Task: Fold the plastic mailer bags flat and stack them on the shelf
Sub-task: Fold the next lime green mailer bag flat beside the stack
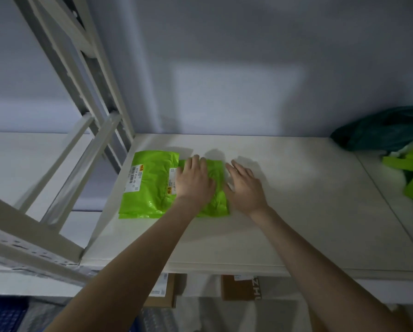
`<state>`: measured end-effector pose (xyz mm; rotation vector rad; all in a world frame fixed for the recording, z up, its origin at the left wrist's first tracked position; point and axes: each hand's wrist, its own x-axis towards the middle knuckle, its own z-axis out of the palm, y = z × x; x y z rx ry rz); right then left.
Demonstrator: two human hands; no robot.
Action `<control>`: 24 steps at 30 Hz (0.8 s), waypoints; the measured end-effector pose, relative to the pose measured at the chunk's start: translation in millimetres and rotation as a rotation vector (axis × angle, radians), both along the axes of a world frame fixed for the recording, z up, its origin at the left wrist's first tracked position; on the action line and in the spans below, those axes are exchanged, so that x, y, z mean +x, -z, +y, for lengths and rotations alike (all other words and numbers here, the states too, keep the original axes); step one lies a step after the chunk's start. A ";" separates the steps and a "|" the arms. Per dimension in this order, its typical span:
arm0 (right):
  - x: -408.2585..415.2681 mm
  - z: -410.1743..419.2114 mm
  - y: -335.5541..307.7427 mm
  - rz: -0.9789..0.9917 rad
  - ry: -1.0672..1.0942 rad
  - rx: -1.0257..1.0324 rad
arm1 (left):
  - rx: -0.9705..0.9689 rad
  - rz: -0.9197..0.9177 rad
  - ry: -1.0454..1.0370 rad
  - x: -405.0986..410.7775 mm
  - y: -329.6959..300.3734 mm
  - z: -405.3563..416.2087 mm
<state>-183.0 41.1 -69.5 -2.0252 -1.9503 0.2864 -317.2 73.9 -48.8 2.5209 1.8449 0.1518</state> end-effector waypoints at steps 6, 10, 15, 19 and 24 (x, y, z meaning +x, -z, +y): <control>66.3 -14.7 -30.5 -0.032 0.113 0.068 | 0.087 -0.077 0.128 40.2 -17.8 -3.0; 124.0 -34.3 -50.7 -0.054 0.207 0.122 | 0.129 -0.127 0.198 84.1 -28.5 -9.9; 195.4 -63.3 -68.7 -0.069 0.311 0.225 | 0.151 -0.191 0.306 155.7 -40.7 -26.1; 251.2 -86.5 -78.4 -0.102 0.388 0.264 | 0.142 -0.181 0.393 214.2 -50.0 -40.5; 310.1 -113.1 -86.2 -0.092 0.478 0.250 | 0.116 -0.182 0.456 275.7 -54.8 -54.3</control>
